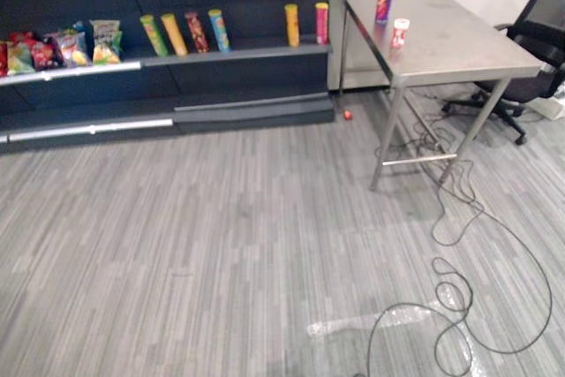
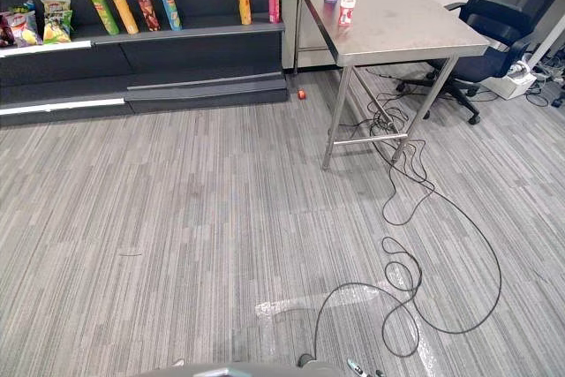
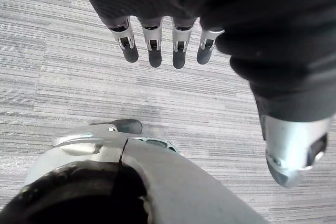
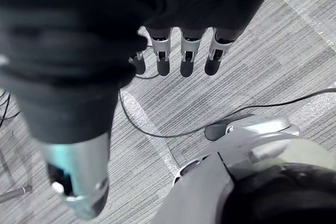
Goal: Put the gum and the chips on the shelf.
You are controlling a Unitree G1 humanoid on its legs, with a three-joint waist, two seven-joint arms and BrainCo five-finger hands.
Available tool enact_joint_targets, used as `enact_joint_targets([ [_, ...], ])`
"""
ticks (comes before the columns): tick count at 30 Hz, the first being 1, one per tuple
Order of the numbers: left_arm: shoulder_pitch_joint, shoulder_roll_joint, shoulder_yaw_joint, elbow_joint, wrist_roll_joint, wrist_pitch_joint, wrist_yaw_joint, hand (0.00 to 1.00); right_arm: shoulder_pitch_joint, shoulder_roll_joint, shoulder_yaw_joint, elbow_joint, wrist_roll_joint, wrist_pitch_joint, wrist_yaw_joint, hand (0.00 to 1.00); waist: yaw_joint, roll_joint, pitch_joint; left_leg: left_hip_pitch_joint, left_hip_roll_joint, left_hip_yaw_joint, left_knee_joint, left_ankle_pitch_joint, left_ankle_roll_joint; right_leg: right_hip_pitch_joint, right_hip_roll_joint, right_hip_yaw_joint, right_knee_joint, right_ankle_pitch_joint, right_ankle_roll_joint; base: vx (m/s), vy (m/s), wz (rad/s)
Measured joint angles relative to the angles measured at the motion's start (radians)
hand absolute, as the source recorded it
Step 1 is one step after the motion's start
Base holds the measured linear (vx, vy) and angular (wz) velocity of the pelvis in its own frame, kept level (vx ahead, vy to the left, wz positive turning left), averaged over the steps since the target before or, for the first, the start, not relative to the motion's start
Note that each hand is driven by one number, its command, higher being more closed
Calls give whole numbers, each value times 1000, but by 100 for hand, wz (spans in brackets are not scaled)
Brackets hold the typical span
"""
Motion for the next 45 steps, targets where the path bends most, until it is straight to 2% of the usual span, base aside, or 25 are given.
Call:
enact_joint_targets([
  [4,-1,0,-1,0,-29,-2,-2,0,-10,1,0,-1,0,-1,0,0,0,-1,8,26,1,12,0,-8,-12,26,0,2,-5,-8,15,-8,-15,-4],
  [14,0,-1,-2,2,-40,-8,-8,0,-15,1,-2,-2,0,-4,1,0,1,2,12,26,10,27,-7,-3,-4,20,7,2,-8,-13,23,-87,-32,-1],
  [25,0,-1,-3,4,-39,-10,-9,0,-13,1,1,-1,29,-6,2,0,1,1,12,24,11,29,-7,-5,-5,26,12,0,-26,3,11,11,-11,-1],
  [38,-1,3,-14,4,-39,-11,-9,0,-14,2,14,-2,64,-7,1,0,0,-6,14,26,11,23,-7,-5,-6,40,13,-13,-39,6,15,-20,-19,3],
  [43,-17,11,-51,2,-40,-19,10,0,-40,-6,50,-22,74,-18,-17,0,-2,-2,20,-23,16,29,-2,9,-4,-45,9,-4,36,-7,-2,-38,-15,-8],
  [45,-33,15,-49,-2,-75,-20,15,0,-57,-2,49,-35,94,-19,-19,0,-2,-11,54,-29,19,35,-1,14,-11,-74,6,-3,83,-31,-13,0,0,0],
])
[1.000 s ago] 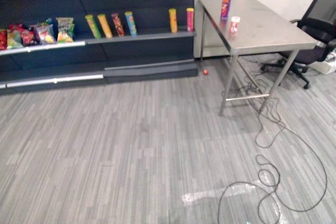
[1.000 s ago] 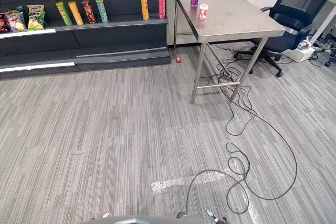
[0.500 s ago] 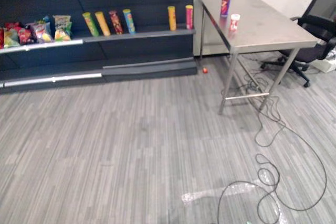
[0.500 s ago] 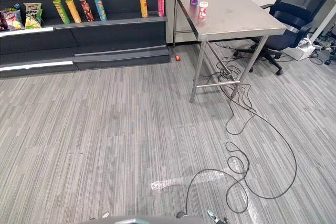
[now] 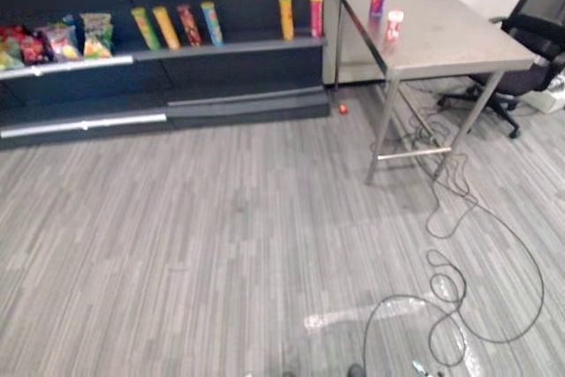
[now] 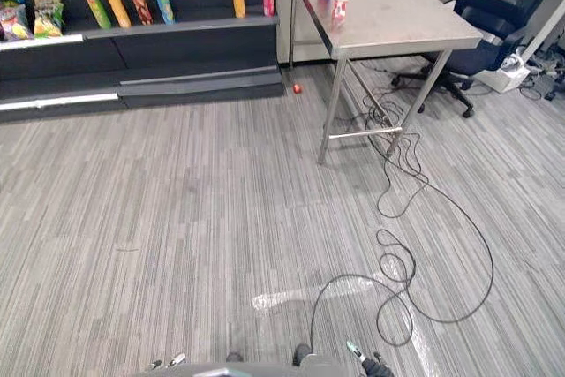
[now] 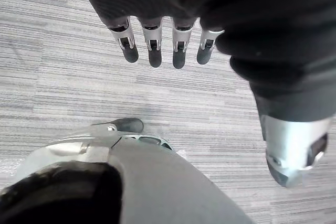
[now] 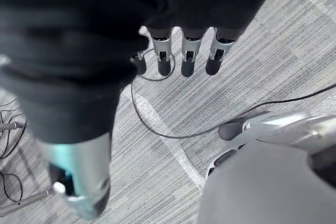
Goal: Put the gum and the chips on the shelf.
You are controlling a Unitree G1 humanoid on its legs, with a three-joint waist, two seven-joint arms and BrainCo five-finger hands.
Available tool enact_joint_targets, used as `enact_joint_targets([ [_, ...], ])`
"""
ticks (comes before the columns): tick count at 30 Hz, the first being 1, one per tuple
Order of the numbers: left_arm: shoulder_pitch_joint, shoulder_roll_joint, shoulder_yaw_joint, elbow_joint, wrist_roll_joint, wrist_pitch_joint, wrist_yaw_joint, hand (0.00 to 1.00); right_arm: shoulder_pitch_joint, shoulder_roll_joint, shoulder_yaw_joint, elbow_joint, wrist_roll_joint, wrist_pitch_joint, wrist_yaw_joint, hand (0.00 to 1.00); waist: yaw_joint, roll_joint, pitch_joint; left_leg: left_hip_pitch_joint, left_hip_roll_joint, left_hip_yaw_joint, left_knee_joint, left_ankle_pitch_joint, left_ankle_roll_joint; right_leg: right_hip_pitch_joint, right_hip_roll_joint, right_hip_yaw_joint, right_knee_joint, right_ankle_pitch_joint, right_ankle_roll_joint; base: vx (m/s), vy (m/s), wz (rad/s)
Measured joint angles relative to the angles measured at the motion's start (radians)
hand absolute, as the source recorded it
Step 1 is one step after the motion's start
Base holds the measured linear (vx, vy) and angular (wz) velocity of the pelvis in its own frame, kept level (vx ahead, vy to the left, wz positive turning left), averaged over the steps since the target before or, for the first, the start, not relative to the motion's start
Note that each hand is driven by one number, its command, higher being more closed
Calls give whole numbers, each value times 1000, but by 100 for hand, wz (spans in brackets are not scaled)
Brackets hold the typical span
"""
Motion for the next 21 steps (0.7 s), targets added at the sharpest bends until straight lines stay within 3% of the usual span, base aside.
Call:
enact_joint_targets([
  [1,0,1,2,-2,-5,0,0,0,-2,2,0,0,4,0,0,0,0,-2,4,-2,2,5,7,-5,-7,-6,-1,0,14,-10,-7,-32,-53,4],
  [3,-1,9,9,-17,-43,-1,-2,0,-3,5,19,-5,17,-1,3,0,2,-20,21,-116,31,11,255,-87,-38,-29,-22,-7,72,-63,-23,-24,-78,19],
  [5,-6,14,10,-25,-66,-1,-5,0,3,4,31,-4,20,-2,8,0,1,-32,35,-215,54,18,474,-87,-33,-22,-38,-18,85,-75,-27,-25,-99,26],
  [6,-9,-2,30,-42,-94,-1,-4,0,9,-5,31,-4,21,-3,15,0,9,-23,48,-287,86,14,641,-73,-32,1,-37,-23,89,-84,-28,33,-56,19],
  [8,-8,-8,46,-43,-139,0,-6,0,9,-7,31,-4,21,-4,14,0,11,-10,55,-333,95,-2,727,-86,-33,25,-42,-26,90,-94,-23,81,42,11],
  [10,-10,-15,46,-44,-164,-1,-10,0,8,-21,29,-4,23,-5,14,0,11,2,59,-366,91,-21,711,-117,-27,35,-55,-25,90,-102,-16,98,92,2],
  [12,-10,-14,47,-45,-181,-2,-28,0,-5,-24,29,-4,22,-6,13,0,13,-1,61,-389,70,-46,572,-113,-21,36,-85,-16,90,-112,0,184,174,-3],
  [15,-10,-36,58,-47,-180,-10,-26,0,-10,-26,32,-16,20,-13,10,0,22,16,61,-393,76,-73,239,-2,-38,48,-115,3,91,-140,43,237,228,-10],
  [17,-7,-47,78,-46,-181,-14,-25,0,-11,-33,32,-16,20,-23,6,0,29,44,64,-398,113,-99,180,2,-45,71,-112,29,91,-159,75,459,459,-42],
  [18,-1,-48,79,-46,-180,-15,-27,0,-17,-34,32,-13,20,-24,0,0,30,42,64,-379,100,-83,219,94,-37,103,-142,63,80,-181,100,506,488,-54],
  [19,1,-41,80,-47,-180,-21,-26,0,-25,-25,31,-8,20,-24,0,0,33,23,63,-381,87,-69,247,91,-33,113,-159,77,67,-185,101,423,327,-51],
  [20,3,-31,83,-47,-180,-30,-26,0,-38,-11,32,-4,20,-24,3,0,33,1,57,-391,67,-45,282,55,3,120,-179,101,55,-181,83,419,240,-36],
  [21,-5,-20,83,-49,-179,-33,-26,0,-52,9,29,-4,20,-25,5,0,27,-17,48,-405,45,-31,313,15,19,110,-198,114,57,-142,88,410,220,-24],
])
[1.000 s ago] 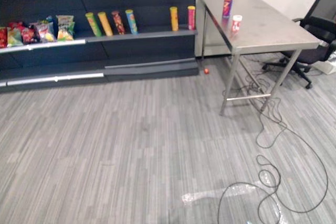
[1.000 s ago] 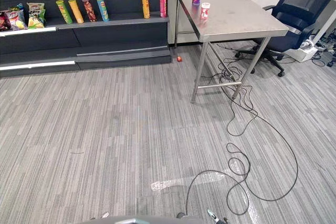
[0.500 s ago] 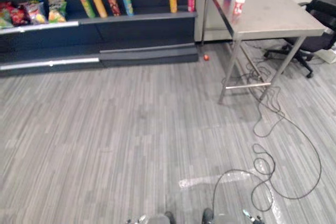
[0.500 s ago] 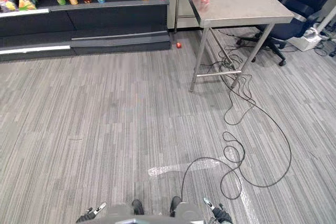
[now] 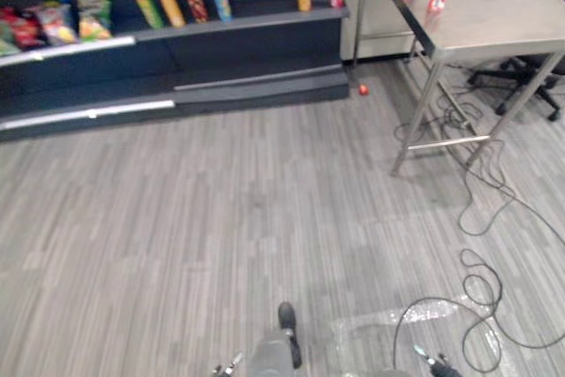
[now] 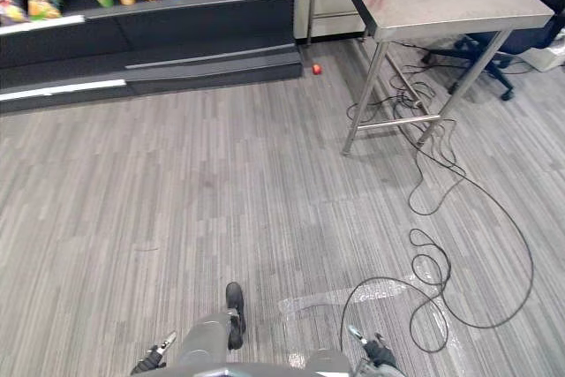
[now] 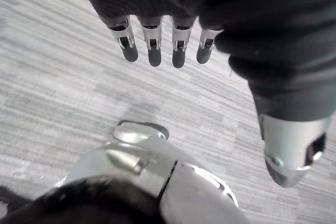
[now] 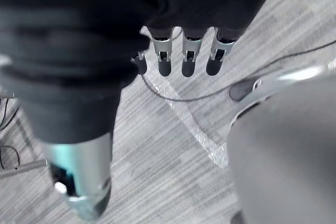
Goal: Put the gum and the chips on the shelf.
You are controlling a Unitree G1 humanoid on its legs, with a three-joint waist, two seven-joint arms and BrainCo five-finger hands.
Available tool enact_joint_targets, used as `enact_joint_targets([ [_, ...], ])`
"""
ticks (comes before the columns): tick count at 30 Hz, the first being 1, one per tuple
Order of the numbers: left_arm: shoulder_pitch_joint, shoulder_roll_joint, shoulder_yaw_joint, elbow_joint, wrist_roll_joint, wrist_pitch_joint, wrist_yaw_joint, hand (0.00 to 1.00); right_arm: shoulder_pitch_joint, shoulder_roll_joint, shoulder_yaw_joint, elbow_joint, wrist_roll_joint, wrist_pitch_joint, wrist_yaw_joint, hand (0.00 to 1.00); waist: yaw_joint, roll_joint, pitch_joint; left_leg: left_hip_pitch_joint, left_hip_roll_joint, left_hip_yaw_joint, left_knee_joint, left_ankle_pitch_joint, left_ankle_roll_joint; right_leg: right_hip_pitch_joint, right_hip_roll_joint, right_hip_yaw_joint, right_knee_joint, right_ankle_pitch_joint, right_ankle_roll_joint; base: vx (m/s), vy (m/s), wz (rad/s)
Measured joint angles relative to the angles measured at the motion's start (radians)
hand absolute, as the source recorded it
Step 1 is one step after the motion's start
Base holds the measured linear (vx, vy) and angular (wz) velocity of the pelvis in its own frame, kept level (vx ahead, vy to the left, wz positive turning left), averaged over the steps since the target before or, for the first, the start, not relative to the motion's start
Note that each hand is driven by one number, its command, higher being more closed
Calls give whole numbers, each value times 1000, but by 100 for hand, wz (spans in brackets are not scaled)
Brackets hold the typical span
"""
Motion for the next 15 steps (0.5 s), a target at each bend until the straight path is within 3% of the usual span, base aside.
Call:
enact_joint_targets([
  [4,-16,8,-17,5,11,1,2,0,-12,11,-6,1,-1,1,12,0,6,-7,-13,38,-45,55,2,-65,26,-20,-52,50,8,124,28,374,255,-30],
  [6,-13,9,-21,15,32,3,1,0,-9,10,-28,1,-1,2,16,0,6,-5,-39,70,-65,90,-19,-80,60,-64,-74,94,73,168,32,354,231,-49],
  [8,-5,14,-40,16,41,3,2,0,-1,8,-33,-2,-1,1,17,0,5,0,-54,133,-85,111,-48,-100,88,-140,-94,127,247,216,17,391,241,-41],
  [10,-7,18,-64,11,41,3,0,0,6,0,-42,-18,0,0,21,0,-7,4,-53,221,-110,101,-78,-129,110,-239,-123,114,520,348,-31,326,182,3],
  [11,-8,19,-74,9,42,2,0,0,9,-2,-42,-21,0,-1,24,0,-14,13,-47,252,-113,98,-89,-145,116,-265,-122,114,602,354,-27,311,148,20],
  [12,-9,25,-78,7,42,2,-1,0,9,-2,-46,-22,0,-2,28,0,-15,6,-40,294,-124,93,-100,-157,121,-300,-117,108,727,317,-31,302,101,19],
  [13,-9,24,-82,8,42,3,-1,0,11,-4,-49,-23,1,-3,33,0,-20,8,-34,362,-132,76,-126,-170,124,-337,-104,73,846,225,-43,353,91,19],
  [14,-8,22,-95,14,42,3,-1,0,13,-8,-49,-37,1,-5,36,0,-24,17,-29,420,-131,72,-154,-178,120,-374,-84,6,902,128,-67,277,57,16],
  [15,-7,19,-97,14,47,3,-3,0,16,-9,-49,-42,2,-6,36,0,-27,22,-28,448,-128,70,-167,-184,118,-405,-66,-38,895,86,-70,206,35,12],
])
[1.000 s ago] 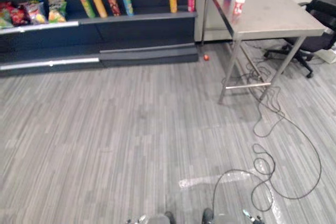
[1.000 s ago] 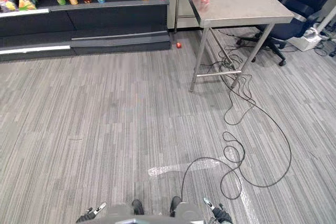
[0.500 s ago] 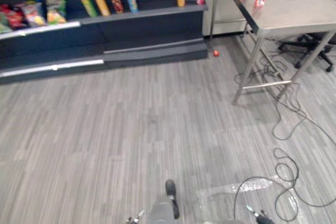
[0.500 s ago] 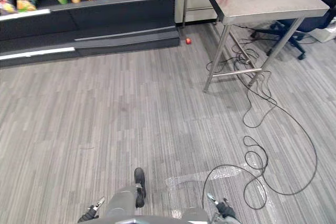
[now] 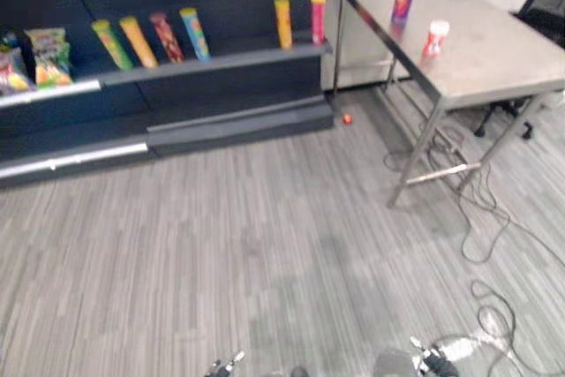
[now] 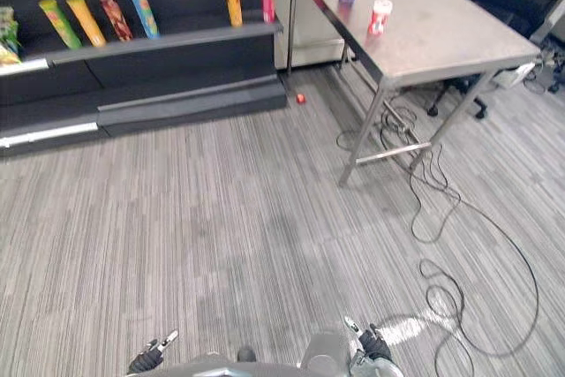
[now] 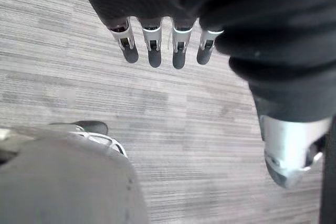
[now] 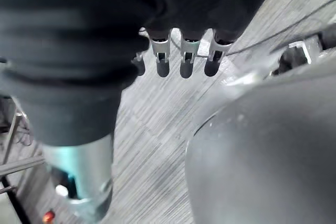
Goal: Put the gum and the chips on the shelf.
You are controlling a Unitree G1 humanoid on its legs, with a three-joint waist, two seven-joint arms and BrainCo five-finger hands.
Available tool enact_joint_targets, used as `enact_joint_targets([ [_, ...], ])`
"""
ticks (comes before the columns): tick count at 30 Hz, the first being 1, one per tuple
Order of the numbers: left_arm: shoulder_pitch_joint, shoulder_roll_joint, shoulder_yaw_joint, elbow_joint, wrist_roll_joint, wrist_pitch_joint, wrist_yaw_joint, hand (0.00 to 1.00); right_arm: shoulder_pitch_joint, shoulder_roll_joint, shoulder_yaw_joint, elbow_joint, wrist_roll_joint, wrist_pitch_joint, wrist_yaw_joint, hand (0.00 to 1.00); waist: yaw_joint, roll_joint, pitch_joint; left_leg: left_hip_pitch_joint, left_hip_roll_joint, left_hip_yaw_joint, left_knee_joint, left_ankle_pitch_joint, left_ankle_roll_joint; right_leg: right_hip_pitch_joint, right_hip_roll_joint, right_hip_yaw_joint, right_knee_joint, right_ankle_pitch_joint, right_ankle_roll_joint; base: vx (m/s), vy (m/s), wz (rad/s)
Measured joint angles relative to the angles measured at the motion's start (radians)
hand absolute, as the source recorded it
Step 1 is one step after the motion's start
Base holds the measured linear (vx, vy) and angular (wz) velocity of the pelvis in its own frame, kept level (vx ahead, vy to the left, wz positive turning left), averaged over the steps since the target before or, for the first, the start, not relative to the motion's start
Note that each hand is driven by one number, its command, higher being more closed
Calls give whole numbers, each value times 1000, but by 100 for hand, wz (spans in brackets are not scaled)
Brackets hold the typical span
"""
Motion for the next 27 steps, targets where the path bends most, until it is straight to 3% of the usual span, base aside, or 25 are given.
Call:
enact_joint_targets([
  [2,-5,-3,13,1,27,1,-2,0,0,0,-1,-1,0,-6,1,0,-2,2,5,31,6,-14,-10,-25,-6,-58,36,-71,-104,-31,-13,214,-24,20],
  [4,-8,-19,46,1,32,2,-5,0,5,-1,-8,2,1,-4,1,0,-3,12,11,58,23,-32,-9,-57,-17,-87,85,-97,-294,-25,-7,250,-92,29],
  [5,-12,-31,72,1,33,2,-5,0,10,-1,-21,6,2,-1,1,0,-4,22,21,77,43,-44,-8,-73,-35,-91,123,-96,-461,-2,11,465,-209,25],
  [6,-12,-37,92,1,34,2,-6,0,15,2,-30,6,6,-1,1,0,-5,24,26,89,54,-54,-9,-84,-54,-95,141,-91,-598,32,18,495,-224,33],
  [7,-12,-40,111,1,34,2,-8,0,22,7,-30,7,16,-1,1,0,-5,19,29,108,63,-67,-11,-98,-80,-94,154,-75,-761,106,34,548,-249,32],
  [9,-13,-45,155,1,34,2,-14,0,38,17,-30,7,17,1,2,0,-6,2,32,141,70,-97,-15,-138,-116,-88,148,-45,-883,178,45,447,-226,45],
  [10,-14,-57,180,2,34,4,-16,0,46,14,-37,5,17,3,3,0,-8,11,37,164,93,-111,-15,-158,-123,-90,162,-44,-835,244,35,532,-276,51],
  [11,-16,-84,204,2,36,6,-19,0,45,12,-42,2,17,2,2,0,-5,35,27,172,118,-115,-12,-150,-133,-120,177,-55,-753,228,7,649,-337,32],
  [12,-19,-100,218,-3,36,2,-27,0,41,6,-51,2,16,1,3,0,-1,52,23,176,138,-114,-9,-105,-148,-133,187,-65,-696,178,-42,532,-291,22],
  [16,-24,-108,225,-4,36,1,-40,0,41,8,-52,2,17,0,3,0,-3,52,20,164,180,-165,70,21,-185,-97,192,-110,-621,69,-66,518,-296,22],
  [18,-24,-111,229,-11,32,1,-42,0,47,5,-52,3,17,0,4,0,-5,53,18,127,196,-213,191,75,-240,-49,194,-125,-624,25,-69,431,-186,25],
  [20,-25,-111,231,-26,30,-2,-42,0,54,-2,-50,5,17,0,8,0,-2,51,15,1,214,-278,483,197,-352,27,196,-137,-649,-19,-71,361,-114,16],
  [21,-25,-111,233,-27,27,-2,-42,0,54,-2,-51,5,18,0,10,0,-1,47,17,-36,221,-279,571,201,-360,47,196,-137,-660,-25,-78,376,-61,6],
  [23,-26,-117,238,-45,19,-3,-40,0,53,-3,-51,2,21,-1,9,0,-1,50,15,-155,232,-217,802,156,-348,135,199,-136,-709,-33,-90,371,-11,-1],
  [24,-26,-122,245,-59,19,-8,-39,0,54,-1,-48,2,21,-1,9,0,3,45,12,-203,233,-157,849,96,-317,187,195,-129,-746,-31,-86,234,11,-6],
  [25,-26,-122,248,-66,18,-12,-40,0,53,1,-43,1,21,-1,8,0,5,43,11,-229,234,-127,854,65,-289,209,193,-124,-763,-31,-85,253,76,-19],
  [26,-26,-127,247,-86,13,-18,-40,0,49,1,-27,-3,30,-2,3,0,12,38,9,-300,239,-67,832,4,-229,253,185,-114,-797,-30,-71,235,128,-27],
  [27,-28,-127,245,-91,11,-23,-41,0,45,5,-26,-4,38,-2,1,0,15,35,8,-331,245,-38,777,-15,-209,268,178,-104,-805,-33,-60,281,165,-30],
])
